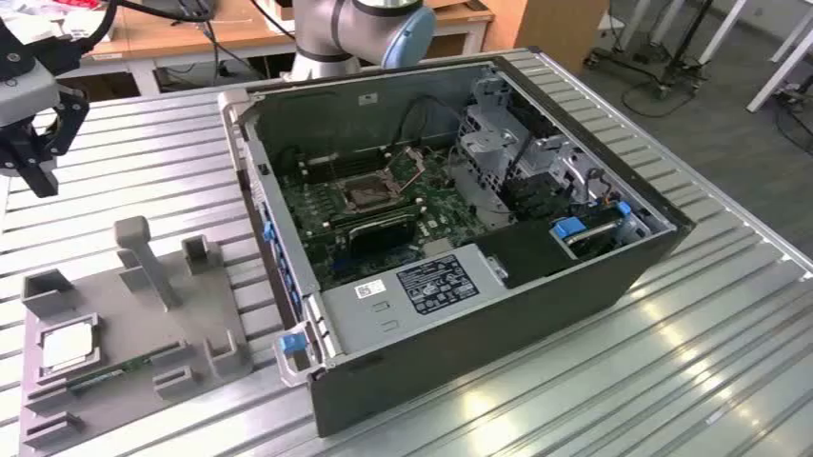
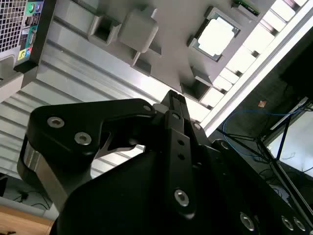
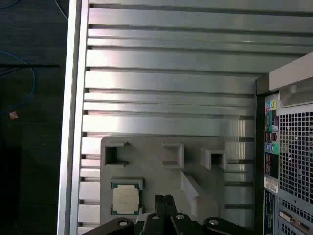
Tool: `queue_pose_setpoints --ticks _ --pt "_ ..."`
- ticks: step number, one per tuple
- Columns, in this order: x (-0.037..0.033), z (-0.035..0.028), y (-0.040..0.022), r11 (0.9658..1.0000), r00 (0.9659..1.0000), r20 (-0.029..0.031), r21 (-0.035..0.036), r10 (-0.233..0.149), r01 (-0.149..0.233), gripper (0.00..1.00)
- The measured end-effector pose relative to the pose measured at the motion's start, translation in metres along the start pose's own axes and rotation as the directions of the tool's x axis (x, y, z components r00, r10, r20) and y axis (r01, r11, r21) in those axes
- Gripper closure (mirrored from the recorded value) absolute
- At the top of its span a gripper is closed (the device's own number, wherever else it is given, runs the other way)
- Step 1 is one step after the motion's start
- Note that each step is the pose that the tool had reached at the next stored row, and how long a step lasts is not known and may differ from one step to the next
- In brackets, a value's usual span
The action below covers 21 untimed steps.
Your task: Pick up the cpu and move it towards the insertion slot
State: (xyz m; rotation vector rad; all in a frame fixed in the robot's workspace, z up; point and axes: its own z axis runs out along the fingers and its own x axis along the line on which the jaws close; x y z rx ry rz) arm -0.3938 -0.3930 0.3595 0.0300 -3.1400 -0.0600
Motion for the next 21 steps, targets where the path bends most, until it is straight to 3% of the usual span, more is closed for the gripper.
queue_pose_setpoints --ticks 21 --pt "0.0057 0.0000 -0.0007 1.0000 1.0000 -0.0001 0.0000 0.000 0.000 0.89"
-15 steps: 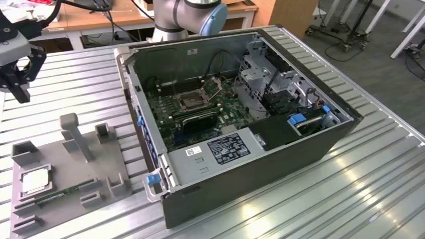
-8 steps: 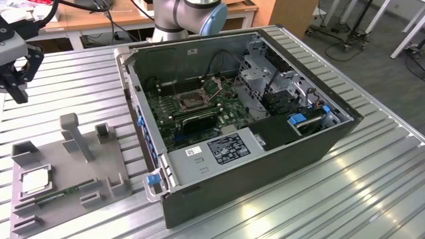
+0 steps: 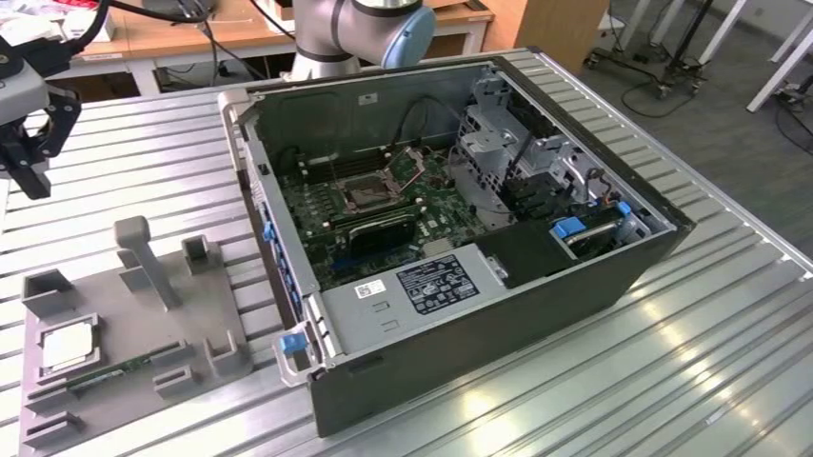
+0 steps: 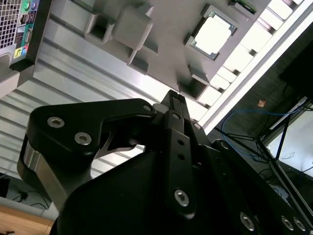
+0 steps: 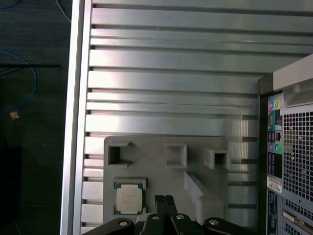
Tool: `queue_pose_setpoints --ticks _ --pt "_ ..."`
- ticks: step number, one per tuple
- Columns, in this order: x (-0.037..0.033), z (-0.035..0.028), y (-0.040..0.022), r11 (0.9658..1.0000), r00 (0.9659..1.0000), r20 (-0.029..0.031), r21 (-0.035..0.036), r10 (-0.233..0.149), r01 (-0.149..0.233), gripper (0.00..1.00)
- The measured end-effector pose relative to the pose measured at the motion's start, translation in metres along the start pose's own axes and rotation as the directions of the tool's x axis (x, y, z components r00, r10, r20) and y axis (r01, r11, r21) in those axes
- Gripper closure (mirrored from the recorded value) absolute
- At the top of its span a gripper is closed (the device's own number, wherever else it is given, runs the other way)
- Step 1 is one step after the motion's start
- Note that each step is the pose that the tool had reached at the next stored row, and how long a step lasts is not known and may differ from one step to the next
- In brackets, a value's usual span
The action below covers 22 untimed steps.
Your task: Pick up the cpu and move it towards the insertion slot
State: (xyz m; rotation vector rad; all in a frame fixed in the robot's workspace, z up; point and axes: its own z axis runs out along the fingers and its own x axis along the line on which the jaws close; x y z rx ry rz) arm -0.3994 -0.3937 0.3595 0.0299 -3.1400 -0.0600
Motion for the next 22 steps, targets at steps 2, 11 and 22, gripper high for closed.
queue_pose_setpoints --ticks 2,11,22 --pt "0.0000 0.0000 -0.0008 1.0000 1.0000 0.0001 -0.0001 0.000 0.000 0.89" --pt "0.0000 0.0000 -0.0019 1.0000 1.0000 0.0000 0.0000 0.000 0.000 0.89" --pt "0.0001 -0.0003 -0.0082 1.0000 1.0000 0.0000 0.0000 0.000 0.000 0.89"
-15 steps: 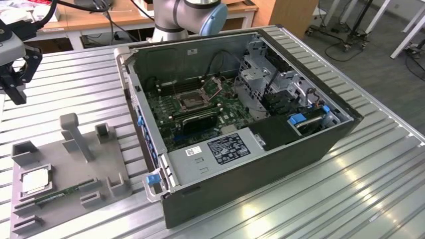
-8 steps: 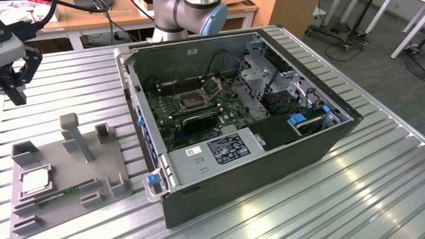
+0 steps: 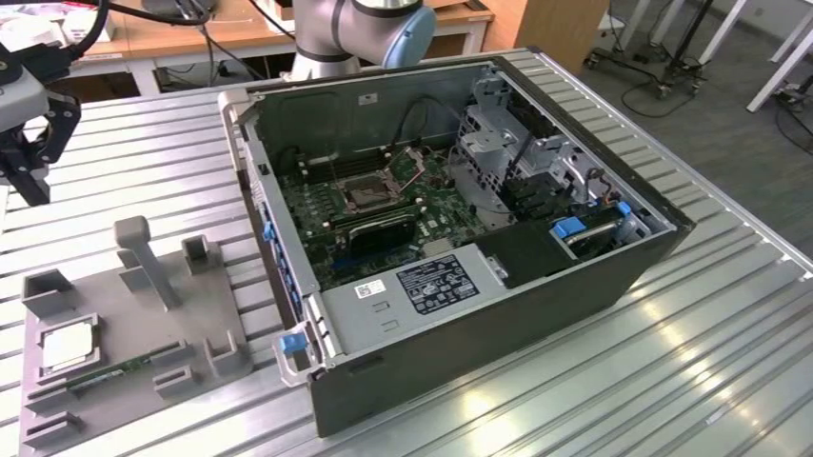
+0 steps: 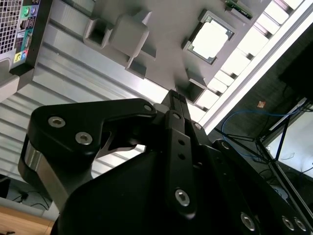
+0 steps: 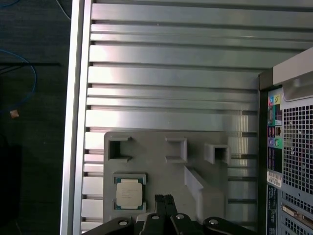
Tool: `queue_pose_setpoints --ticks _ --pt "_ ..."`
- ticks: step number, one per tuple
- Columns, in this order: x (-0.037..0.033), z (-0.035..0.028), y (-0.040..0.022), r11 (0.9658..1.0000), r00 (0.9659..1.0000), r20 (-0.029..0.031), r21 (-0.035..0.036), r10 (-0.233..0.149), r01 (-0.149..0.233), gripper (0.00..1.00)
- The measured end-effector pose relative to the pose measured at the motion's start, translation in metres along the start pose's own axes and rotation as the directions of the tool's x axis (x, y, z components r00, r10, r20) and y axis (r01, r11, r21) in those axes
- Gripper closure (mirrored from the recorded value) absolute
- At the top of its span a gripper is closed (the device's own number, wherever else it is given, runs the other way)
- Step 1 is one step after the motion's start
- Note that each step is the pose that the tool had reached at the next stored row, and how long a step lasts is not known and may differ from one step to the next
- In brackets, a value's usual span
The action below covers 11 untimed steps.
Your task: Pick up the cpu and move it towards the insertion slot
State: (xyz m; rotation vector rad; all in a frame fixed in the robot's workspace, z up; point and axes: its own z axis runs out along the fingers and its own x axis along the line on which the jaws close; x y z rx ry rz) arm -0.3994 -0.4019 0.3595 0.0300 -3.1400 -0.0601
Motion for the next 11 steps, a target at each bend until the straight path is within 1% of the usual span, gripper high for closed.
queue_pose_setpoints --ticks 11 --pt "0.0001 -0.0001 -0.0027 1.0000 1.0000 0.0000 0.0000 0.000 0.000 0.89"
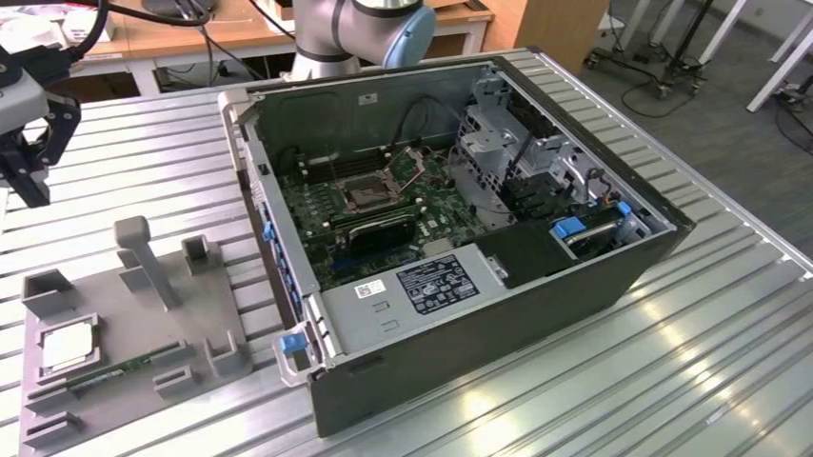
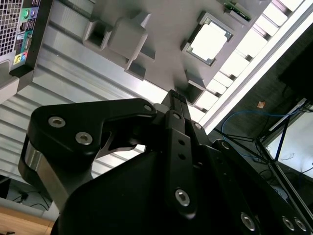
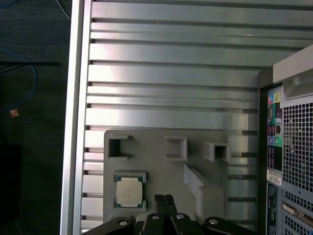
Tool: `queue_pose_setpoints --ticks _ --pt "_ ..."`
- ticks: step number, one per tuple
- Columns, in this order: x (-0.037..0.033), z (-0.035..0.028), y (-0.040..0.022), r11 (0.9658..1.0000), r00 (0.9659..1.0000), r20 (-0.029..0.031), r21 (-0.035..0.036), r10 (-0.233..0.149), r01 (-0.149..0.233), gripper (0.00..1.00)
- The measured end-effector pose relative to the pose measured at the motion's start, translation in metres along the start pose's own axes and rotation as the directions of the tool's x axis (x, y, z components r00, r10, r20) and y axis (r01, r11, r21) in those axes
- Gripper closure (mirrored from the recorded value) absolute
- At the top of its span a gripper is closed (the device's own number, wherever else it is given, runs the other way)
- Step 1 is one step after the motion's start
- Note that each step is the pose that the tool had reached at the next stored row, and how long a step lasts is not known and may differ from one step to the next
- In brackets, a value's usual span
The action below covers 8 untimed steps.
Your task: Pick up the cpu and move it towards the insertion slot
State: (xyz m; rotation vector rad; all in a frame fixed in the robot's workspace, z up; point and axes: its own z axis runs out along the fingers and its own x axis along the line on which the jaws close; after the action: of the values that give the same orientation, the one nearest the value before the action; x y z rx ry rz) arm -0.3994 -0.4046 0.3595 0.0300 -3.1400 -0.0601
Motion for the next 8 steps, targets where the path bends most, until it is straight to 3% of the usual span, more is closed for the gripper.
queue_pose_setpoints --ticks 8 --pt "0.0000 -0.0001 -0.0025 1.0000 1.0000 0.0000 0.0000 0.000 0.000 0.89"
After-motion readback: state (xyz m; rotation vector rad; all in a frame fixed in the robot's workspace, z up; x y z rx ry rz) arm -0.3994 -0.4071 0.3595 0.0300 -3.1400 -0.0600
